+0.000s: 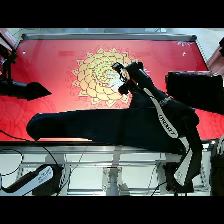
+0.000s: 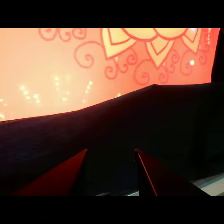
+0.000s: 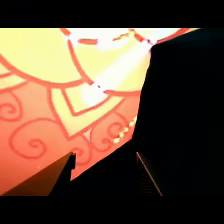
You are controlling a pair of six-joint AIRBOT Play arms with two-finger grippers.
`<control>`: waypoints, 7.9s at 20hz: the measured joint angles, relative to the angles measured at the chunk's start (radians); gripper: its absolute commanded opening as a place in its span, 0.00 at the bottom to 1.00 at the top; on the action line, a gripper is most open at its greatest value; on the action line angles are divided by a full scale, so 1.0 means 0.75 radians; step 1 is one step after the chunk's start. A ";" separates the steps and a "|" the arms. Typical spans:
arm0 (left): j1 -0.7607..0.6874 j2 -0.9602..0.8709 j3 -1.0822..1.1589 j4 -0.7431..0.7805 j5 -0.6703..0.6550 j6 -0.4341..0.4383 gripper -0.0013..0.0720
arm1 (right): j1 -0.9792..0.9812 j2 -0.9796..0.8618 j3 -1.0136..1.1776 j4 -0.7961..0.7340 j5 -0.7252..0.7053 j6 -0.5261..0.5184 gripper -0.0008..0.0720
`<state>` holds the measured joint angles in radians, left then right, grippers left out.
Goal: Fold the clothes and pants, and hang the long-sleeved shirts on hangers.
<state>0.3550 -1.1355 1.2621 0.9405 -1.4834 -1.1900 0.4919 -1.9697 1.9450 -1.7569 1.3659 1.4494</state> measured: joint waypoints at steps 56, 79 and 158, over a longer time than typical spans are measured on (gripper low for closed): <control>0.000 0.000 0.000 -0.040 0.007 -0.034 0.51 | 0.178 0.390 0.164 0.365 -0.371 -0.213 0.05; -0.940 -0.578 0.014 0.055 0.985 0.010 0.70 | -0.253 0.376 0.077 0.249 -0.313 0.071 0.05; 0.374 -0.032 0.060 0.891 0.320 -0.299 0.05 | -0.716 -0.036 0.135 0.472 -0.127 0.174 0.05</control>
<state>0.6357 -1.1595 1.3067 1.6085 -1.2434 -1.4139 -0.0452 -1.9968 2.0460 -1.4029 1.2709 1.5799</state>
